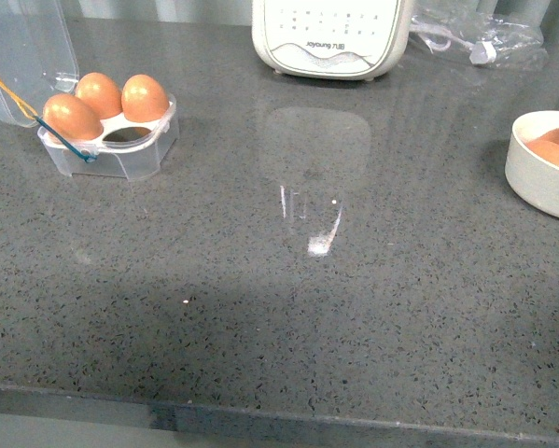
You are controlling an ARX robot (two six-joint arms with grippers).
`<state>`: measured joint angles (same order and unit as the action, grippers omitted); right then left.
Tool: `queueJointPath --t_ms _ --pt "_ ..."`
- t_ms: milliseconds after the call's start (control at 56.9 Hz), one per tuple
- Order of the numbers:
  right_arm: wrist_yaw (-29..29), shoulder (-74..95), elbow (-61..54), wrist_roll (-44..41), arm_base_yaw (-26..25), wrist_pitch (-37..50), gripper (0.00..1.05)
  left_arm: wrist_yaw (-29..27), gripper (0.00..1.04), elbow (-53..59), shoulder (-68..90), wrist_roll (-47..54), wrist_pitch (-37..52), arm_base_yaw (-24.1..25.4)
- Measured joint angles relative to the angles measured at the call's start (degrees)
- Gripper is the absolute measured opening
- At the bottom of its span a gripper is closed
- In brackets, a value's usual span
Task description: Put egg into box
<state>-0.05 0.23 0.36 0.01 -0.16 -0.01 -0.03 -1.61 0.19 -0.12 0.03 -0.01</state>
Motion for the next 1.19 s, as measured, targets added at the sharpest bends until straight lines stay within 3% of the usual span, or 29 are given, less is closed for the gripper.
queueJointPath --t_ms 35,105,176,316,510,615,685,931,1195 --pt "0.3 0.0 0.0 0.0 0.0 0.0 0.97 0.0 0.98 0.0 0.0 0.0 0.0 0.0" --pt "9.8 1.8 1.1 4.1 3.3 -4.1 0.97 0.0 0.98 0.0 0.0 0.0 0.0 0.0" --pt "15.7 3.0 1.1 7.2 5.6 -4.3 0.97 0.0 0.98 0.0 0.0 0.0 0.0 0.0" --pt "15.6 5.6 2.2 9.2 6.2 -0.5 0.97 0.0 0.98 0.0 0.0 0.0 0.0 0.0" --pt "8.6 18.5 5.6 7.7 0.8 13.5 0.97 0.0 0.98 0.0 0.0 0.0 0.0 0.0" --pt "3.2 33.9 12.2 6.4 -3.9 25.3 0.97 0.0 0.98 0.0 0.0 0.0 0.0 0.0" --pt "1.4 42.4 16.7 6.1 -4.7 28.6 0.97 0.0 0.98 0.0 0.0 0.0 0.0 0.0" --pt "-2.0 68.2 33.6 4.8 -4.9 28.7 0.97 0.0 0.98 0.0 0.0 0.0 0.0 0.0" --pt "-9.7 80.7 44.5 2.2 -2.2 19.9 0.97 0.0 0.98 0.0 0.0 0.0 0.0 0.0"
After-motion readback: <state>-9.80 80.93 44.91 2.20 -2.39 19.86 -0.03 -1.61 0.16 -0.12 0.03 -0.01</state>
